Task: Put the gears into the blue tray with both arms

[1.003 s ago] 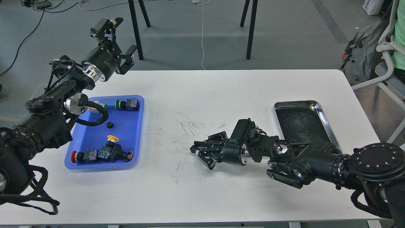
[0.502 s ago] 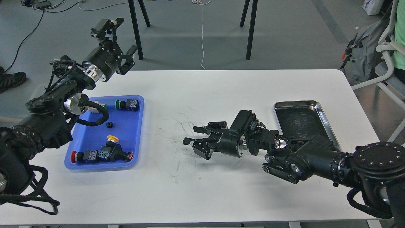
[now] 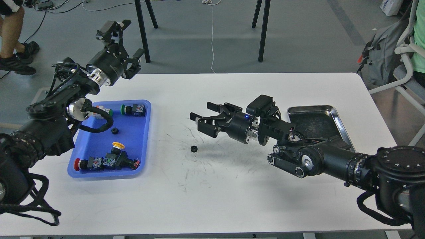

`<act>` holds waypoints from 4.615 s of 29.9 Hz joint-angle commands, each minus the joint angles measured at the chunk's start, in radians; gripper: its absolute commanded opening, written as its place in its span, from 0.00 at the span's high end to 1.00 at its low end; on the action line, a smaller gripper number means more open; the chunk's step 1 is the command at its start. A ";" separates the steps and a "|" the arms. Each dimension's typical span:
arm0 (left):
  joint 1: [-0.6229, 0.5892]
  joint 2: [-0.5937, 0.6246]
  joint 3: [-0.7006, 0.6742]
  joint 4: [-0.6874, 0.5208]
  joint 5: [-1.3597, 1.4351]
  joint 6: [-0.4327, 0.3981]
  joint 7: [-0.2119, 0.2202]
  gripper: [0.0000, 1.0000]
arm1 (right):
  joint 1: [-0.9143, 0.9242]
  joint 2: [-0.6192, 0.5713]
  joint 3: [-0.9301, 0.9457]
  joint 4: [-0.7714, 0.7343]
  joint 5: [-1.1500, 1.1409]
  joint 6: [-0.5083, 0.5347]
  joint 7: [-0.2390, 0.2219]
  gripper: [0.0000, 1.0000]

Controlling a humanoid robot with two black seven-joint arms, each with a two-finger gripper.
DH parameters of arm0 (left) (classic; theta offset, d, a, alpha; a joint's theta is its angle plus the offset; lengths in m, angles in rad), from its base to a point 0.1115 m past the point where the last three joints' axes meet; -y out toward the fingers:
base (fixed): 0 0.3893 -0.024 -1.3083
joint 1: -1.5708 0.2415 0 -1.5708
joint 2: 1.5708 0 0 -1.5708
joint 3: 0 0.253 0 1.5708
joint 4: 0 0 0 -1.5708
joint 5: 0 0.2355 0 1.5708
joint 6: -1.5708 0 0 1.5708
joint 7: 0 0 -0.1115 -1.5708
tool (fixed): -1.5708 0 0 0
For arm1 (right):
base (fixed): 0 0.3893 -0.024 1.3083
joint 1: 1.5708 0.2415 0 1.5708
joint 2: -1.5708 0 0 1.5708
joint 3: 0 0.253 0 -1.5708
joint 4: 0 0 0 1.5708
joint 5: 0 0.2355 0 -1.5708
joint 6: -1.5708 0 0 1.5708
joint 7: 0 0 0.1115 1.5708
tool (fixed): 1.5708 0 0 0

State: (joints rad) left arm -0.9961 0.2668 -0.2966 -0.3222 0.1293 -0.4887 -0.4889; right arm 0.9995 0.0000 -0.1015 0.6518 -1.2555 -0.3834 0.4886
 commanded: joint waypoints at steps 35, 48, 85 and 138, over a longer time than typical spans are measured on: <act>-0.007 -0.014 0.034 -0.122 0.375 0.000 0.000 0.00 | 0.061 -0.514 0.039 0.006 1.067 0.577 -0.101 0.05; -0.036 0.057 -0.015 -0.350 0.551 0.000 0.000 0.00 | -0.005 -0.546 0.100 0.003 1.087 0.656 -0.094 0.04; -0.039 0.207 0.051 -0.605 0.711 0.000 0.000 0.01 | -0.067 -0.546 0.241 0.022 1.088 0.544 -0.087 0.04; 0.050 0.085 0.145 -0.805 1.783 0.142 0.000 0.00 | -0.165 -0.517 0.434 0.043 1.084 0.471 -0.062 0.04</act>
State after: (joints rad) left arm -0.9451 0.3729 -0.1540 -1.1703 1.8852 -0.3695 -0.4888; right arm 0.8371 -0.5176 0.3281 0.6929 -0.1718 0.0891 0.4259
